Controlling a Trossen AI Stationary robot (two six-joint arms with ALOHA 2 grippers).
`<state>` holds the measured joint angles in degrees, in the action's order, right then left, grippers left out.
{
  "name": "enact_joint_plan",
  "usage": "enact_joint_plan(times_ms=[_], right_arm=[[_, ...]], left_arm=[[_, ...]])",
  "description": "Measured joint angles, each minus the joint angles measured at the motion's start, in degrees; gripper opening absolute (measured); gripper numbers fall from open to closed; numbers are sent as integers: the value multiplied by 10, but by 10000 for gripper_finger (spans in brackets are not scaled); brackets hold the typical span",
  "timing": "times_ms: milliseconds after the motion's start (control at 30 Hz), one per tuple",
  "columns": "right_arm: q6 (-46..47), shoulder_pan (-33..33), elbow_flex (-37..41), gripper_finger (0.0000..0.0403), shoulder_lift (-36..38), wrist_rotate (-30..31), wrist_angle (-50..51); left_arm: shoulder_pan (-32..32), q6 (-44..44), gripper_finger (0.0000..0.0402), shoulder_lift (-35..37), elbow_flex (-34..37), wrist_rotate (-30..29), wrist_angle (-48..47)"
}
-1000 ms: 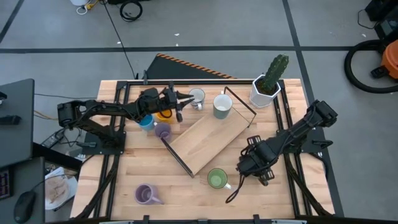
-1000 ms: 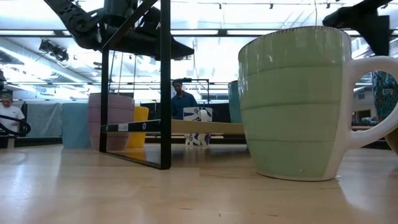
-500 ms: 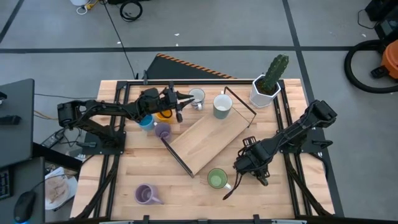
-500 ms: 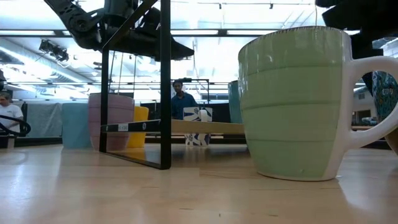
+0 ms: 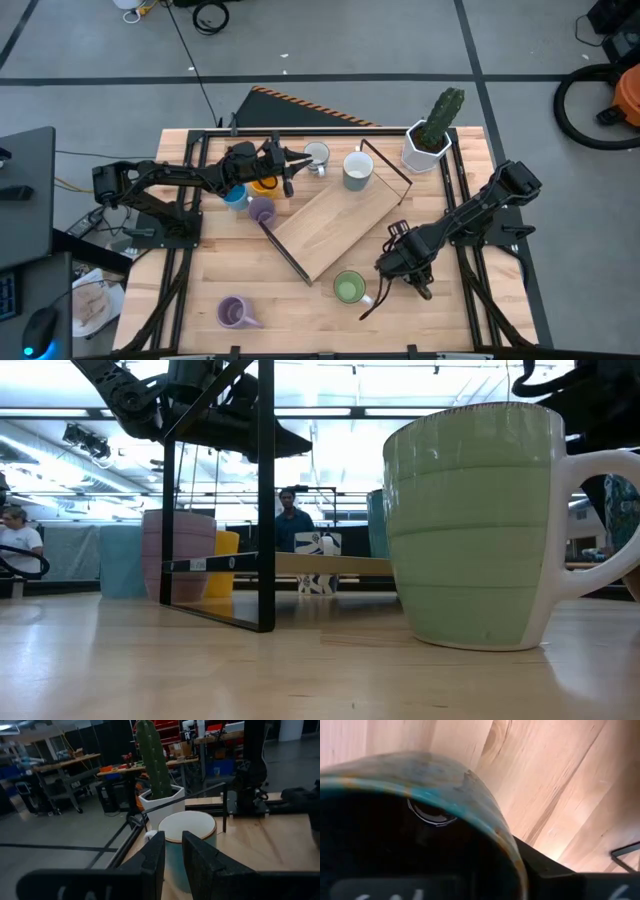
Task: Place coffee mugs
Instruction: Put the dark blue mug on the shelf
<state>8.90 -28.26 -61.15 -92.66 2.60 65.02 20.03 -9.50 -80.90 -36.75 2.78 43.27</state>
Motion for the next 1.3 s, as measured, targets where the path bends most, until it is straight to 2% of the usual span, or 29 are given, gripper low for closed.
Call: enact_joint_plan(times_ms=[133,400,900,1167,1300], right_arm=[[-35,24,-11,41,4,2,5],[-81,88,-22,41,48,10,13],[-270,253,-177,41,45,70,98],[-384,341,-178,41,37,85,64],[-430,363,-165,41,37,83,33]], left_arm=[[0,10,71,0,0,5,-1],[0,11,71,0,0,5,-19],[-17,39,71,0,0,6,-51],[-16,40,71,0,0,4,-59],[-16,42,71,0,0,5,-59]])
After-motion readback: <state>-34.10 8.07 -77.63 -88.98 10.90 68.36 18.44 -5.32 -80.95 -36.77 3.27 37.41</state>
